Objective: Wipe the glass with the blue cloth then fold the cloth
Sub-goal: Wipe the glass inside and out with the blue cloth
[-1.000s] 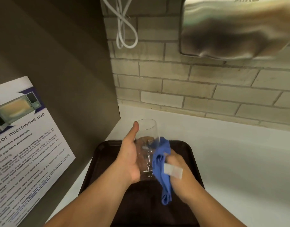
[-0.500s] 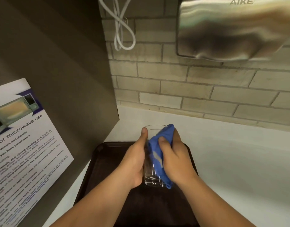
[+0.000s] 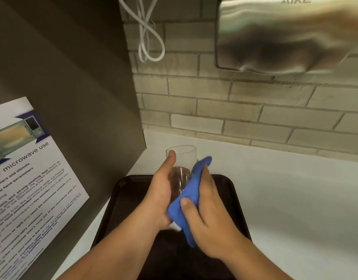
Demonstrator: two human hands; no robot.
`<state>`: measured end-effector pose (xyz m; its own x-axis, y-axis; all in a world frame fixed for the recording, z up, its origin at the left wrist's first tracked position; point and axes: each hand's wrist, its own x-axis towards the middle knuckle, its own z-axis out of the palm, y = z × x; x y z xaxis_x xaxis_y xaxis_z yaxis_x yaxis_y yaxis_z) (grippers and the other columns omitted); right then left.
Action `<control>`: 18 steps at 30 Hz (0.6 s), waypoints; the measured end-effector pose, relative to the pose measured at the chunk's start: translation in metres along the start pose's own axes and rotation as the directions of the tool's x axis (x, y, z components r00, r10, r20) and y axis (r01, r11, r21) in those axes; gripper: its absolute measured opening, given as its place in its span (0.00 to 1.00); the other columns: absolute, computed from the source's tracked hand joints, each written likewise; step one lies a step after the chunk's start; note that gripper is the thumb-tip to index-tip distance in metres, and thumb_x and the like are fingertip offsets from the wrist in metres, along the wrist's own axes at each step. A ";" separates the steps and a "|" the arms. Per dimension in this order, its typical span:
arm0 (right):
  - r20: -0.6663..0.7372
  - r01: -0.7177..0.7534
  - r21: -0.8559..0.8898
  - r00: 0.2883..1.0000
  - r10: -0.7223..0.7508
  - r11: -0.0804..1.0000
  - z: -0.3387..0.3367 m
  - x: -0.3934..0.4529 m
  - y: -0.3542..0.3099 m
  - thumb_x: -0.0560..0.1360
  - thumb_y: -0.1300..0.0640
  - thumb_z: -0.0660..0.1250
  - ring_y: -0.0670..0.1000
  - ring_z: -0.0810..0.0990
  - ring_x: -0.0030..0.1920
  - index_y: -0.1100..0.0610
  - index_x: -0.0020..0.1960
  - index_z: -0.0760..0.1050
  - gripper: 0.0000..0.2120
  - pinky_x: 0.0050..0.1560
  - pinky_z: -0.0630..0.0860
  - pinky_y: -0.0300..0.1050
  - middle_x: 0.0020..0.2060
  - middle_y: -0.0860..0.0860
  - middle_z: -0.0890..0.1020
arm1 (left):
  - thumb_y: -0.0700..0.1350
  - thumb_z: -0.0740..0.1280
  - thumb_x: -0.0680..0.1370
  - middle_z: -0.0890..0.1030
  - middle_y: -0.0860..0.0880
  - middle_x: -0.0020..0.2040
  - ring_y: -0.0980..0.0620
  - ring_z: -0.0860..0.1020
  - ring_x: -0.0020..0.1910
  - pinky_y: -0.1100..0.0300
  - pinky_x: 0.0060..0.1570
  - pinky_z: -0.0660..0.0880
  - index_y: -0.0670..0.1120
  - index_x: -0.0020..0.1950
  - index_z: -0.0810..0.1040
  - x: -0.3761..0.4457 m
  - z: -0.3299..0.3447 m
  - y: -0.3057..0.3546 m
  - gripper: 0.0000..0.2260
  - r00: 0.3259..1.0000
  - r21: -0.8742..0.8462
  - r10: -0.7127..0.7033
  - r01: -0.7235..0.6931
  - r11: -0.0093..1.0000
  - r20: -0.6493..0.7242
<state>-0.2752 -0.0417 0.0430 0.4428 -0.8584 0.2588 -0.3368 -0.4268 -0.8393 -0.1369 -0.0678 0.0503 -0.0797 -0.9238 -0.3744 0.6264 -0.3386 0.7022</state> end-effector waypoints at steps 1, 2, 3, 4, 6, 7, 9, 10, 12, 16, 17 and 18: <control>-0.065 0.030 -0.017 0.997 -0.032 0.999 -0.002 0.008 -0.003 0.78 0.42 0.55 0.37 0.71 0.66 0.47 0.79 0.46 0.34 0.64 0.69 0.30 0.70 0.44 0.70 | 0.68 0.71 0.68 0.88 0.38 0.43 0.42 0.88 0.42 0.52 0.42 0.85 0.38 0.54 0.86 -0.002 0.002 -0.001 0.34 1.000 0.021 0.000 -0.001 1.000 0.031; -0.126 0.033 0.015 0.991 -0.031 0.999 -0.006 0.017 -0.005 0.78 0.43 0.56 0.37 0.74 0.62 0.48 0.78 0.53 0.31 0.61 0.71 0.31 0.65 0.43 0.75 | 0.67 0.72 0.69 0.89 0.38 0.47 0.41 0.88 0.47 0.51 0.48 0.85 0.38 0.58 0.85 -0.005 0.004 -0.002 0.35 0.999 0.040 0.012 -0.014 0.999 0.053; -0.167 -0.003 0.122 0.986 0.023 0.993 -0.013 0.026 -0.007 0.77 0.43 0.56 0.38 0.79 0.57 0.49 0.74 0.62 0.26 0.57 0.75 0.34 0.57 0.42 0.80 | 0.68 0.72 0.69 0.88 0.37 0.52 0.40 0.87 0.51 0.49 0.55 0.83 0.39 0.62 0.84 -0.008 0.006 -0.003 0.36 0.997 0.049 0.025 -0.028 0.998 0.067; -0.165 -0.066 0.273 0.980 0.115 0.960 -0.019 0.035 -0.008 0.77 0.44 0.57 0.42 0.83 0.50 0.50 0.64 0.72 0.19 0.52 0.78 0.39 0.48 0.45 0.84 | 0.68 0.72 0.69 0.87 0.38 0.55 0.40 0.86 0.54 0.48 0.58 0.82 0.40 0.64 0.84 -0.009 0.006 -0.004 0.36 0.997 0.053 0.032 -0.036 0.998 0.075; -0.129 -0.148 0.437 0.966 0.225 0.887 -0.025 0.044 -0.004 0.79 0.48 0.59 0.46 0.85 0.41 0.49 0.48 0.78 0.11 0.43 0.79 0.37 0.37 0.49 0.86 | 0.70 0.68 0.72 0.89 0.40 0.55 0.41 0.87 0.54 0.48 0.53 0.85 0.43 0.61 0.86 -0.009 0.006 -0.004 0.34 0.995 0.044 0.060 -0.064 0.997 0.082; -0.130 -0.139 0.411 0.969 0.209 0.901 -0.025 0.044 -0.002 0.81 0.50 0.59 0.44 0.85 0.40 0.49 0.46 0.79 0.12 0.41 0.78 0.33 0.37 0.48 0.86 | 0.70 0.66 0.73 0.90 0.42 0.53 0.43 0.88 0.53 0.50 0.48 0.86 0.45 0.58 0.88 -0.009 0.007 -0.004 0.32 0.994 0.052 0.078 -0.082 0.995 0.080; -0.156 -0.115 0.303 0.973 0.169 0.946 -0.022 0.042 0.001 0.82 0.52 0.58 0.41 0.84 0.43 0.51 0.50 0.79 0.11 0.42 0.76 0.30 0.39 0.49 0.86 | 0.70 0.64 0.71 0.90 0.45 0.52 0.47 0.89 0.50 0.53 0.45 0.85 0.48 0.53 0.90 -0.008 0.009 -0.001 0.30 0.994 0.111 0.103 -0.106 0.988 0.031; -0.193 -0.094 0.245 0.971 0.144 0.965 -0.021 0.040 0.002 0.82 0.52 0.58 0.40 0.83 0.44 0.53 0.52 0.77 0.10 0.42 0.75 0.28 0.40 0.49 0.85 | 0.71 0.65 0.70 0.90 0.45 0.53 0.48 0.89 0.51 0.51 0.48 0.84 0.49 0.53 0.90 -0.008 0.010 0.000 0.30 0.996 0.145 0.095 -0.094 0.985 0.003; -0.263 -0.024 0.144 0.963 0.062 0.989 -0.016 0.037 0.001 0.81 0.49 0.58 0.41 0.82 0.45 0.53 0.55 0.74 0.10 0.43 0.74 0.27 0.42 0.47 0.82 | 0.70 0.67 0.68 0.89 0.42 0.58 0.43 0.87 0.57 0.48 0.59 0.81 0.48 0.59 0.88 -0.008 0.011 0.001 0.32 0.997 0.164 0.067 -0.060 0.985 -0.038; -0.266 0.014 0.042 0.964 -0.002 0.999 -0.010 0.037 -0.005 0.78 0.42 0.55 0.41 0.82 0.44 0.48 0.54 0.74 0.14 0.44 0.76 0.31 0.40 0.44 0.82 | 0.67 0.73 0.66 0.86 0.37 0.62 0.39 0.84 0.62 0.47 0.61 0.80 0.45 0.64 0.86 -0.011 0.014 -0.003 0.34 0.999 0.083 0.046 -0.046 0.996 0.002; -0.261 -0.021 0.080 0.965 0.042 0.997 -0.013 0.040 -0.005 0.79 0.43 0.55 0.40 0.82 0.42 0.47 0.50 0.75 0.13 0.42 0.76 0.31 0.37 0.45 0.82 | 0.68 0.73 0.67 0.87 0.38 0.60 0.40 0.85 0.61 0.47 0.60 0.81 0.44 0.63 0.86 -0.011 0.013 -0.004 0.34 0.999 0.048 0.043 -0.044 0.998 0.020; -0.251 -0.072 0.150 0.962 0.108 0.986 -0.017 0.043 -0.004 0.80 0.46 0.56 0.39 0.82 0.38 0.47 0.44 0.76 0.13 0.38 0.75 0.32 0.34 0.46 0.82 | 0.70 0.72 0.69 0.87 0.38 0.58 0.40 0.86 0.59 0.47 0.58 0.82 0.43 0.63 0.86 -0.010 0.011 -0.003 0.35 0.999 0.018 0.038 -0.039 0.999 0.036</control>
<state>-0.2691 -0.0816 0.0658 0.1808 -0.9434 0.2781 -0.2397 -0.3165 -0.9178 -0.1467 -0.0593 0.0589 -0.0833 -0.9418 -0.3257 0.6147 -0.3058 0.7270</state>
